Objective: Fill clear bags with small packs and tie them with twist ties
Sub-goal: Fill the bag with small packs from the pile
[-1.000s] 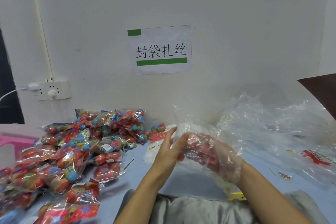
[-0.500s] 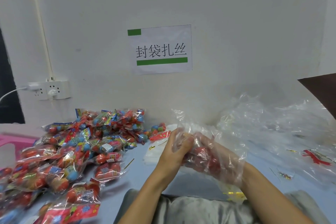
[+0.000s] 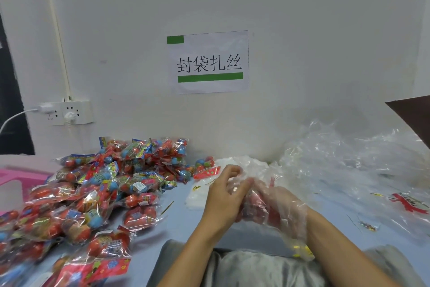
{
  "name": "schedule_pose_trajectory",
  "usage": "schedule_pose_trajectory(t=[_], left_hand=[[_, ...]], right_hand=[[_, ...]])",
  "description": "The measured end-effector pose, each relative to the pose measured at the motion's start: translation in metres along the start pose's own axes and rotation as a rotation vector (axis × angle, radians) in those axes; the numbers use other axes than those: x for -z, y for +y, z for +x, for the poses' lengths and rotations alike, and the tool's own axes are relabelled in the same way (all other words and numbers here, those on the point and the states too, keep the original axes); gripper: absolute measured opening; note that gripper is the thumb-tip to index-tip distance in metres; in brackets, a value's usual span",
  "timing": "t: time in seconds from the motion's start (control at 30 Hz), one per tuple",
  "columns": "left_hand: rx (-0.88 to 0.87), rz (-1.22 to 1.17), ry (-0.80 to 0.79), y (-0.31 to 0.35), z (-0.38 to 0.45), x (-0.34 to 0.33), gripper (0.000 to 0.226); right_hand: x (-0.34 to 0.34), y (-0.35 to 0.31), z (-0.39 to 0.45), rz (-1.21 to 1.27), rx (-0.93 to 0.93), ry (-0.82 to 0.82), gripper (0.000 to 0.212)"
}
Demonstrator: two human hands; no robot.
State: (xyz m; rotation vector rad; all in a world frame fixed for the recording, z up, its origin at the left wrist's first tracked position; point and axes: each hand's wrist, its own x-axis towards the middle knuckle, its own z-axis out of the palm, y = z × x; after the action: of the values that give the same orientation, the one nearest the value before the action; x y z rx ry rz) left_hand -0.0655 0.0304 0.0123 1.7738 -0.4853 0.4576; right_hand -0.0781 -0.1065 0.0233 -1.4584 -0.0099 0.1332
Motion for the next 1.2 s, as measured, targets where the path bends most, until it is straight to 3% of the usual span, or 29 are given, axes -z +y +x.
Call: schedule_pose_trajectory(t=[0.13,0.3,0.47,0.57,0.7,0.77,0.87,1.0,1.07,1.17,1.2], left_hand=[[-0.075,-0.006,0.166,0.004,0.002,-0.001,0.014],[-0.085,-0.087,0.188,0.013,0.002,-0.002,0.017],[0.092,-0.297,0.381,0.016,0.006,0.007,0.015],[0.324,-0.430,0.410,0.015,0.007,0.009,0.047],[0.529,-0.680,0.189,0.014,0.002,0.001,0.105],[0.499,-0.683,0.054,0.012,0.001,-0.004,0.106],[0.412,-0.697,-0.067,0.007,0.001,-0.010,0.076],[0.430,-0.755,-0.133,0.004,0.001,-0.014,0.060],[0.403,-0.654,-0.098,0.006,-0.001,-0.012,0.072],[0.288,-0.376,0.089,0.010,0.000,-0.002,0.112],[0.224,-0.296,0.139,0.011,0.001,0.002,0.111]], right_hand=[[-0.002,0.006,0.006,-0.119,-0.044,0.058,0.038],[0.003,0.005,0.006,-0.268,-0.037,0.161,0.055],[0.012,-0.001,0.010,0.094,0.014,0.179,0.033],[0.011,-0.004,0.012,0.317,0.071,0.123,0.032],[0.002,-0.008,0.008,0.434,0.111,0.011,0.052],[-0.003,-0.009,0.004,0.458,0.111,-0.065,0.052],[-0.006,-0.010,-0.001,0.476,0.088,-0.183,0.039],[-0.005,-0.009,-0.001,0.513,0.088,-0.171,0.036],[-0.002,-0.007,0.001,0.541,0.112,-0.128,0.033],[-0.001,-0.006,-0.001,0.484,0.159,-0.070,0.035],[-0.001,-0.006,0.001,0.462,0.157,-0.064,0.038]])
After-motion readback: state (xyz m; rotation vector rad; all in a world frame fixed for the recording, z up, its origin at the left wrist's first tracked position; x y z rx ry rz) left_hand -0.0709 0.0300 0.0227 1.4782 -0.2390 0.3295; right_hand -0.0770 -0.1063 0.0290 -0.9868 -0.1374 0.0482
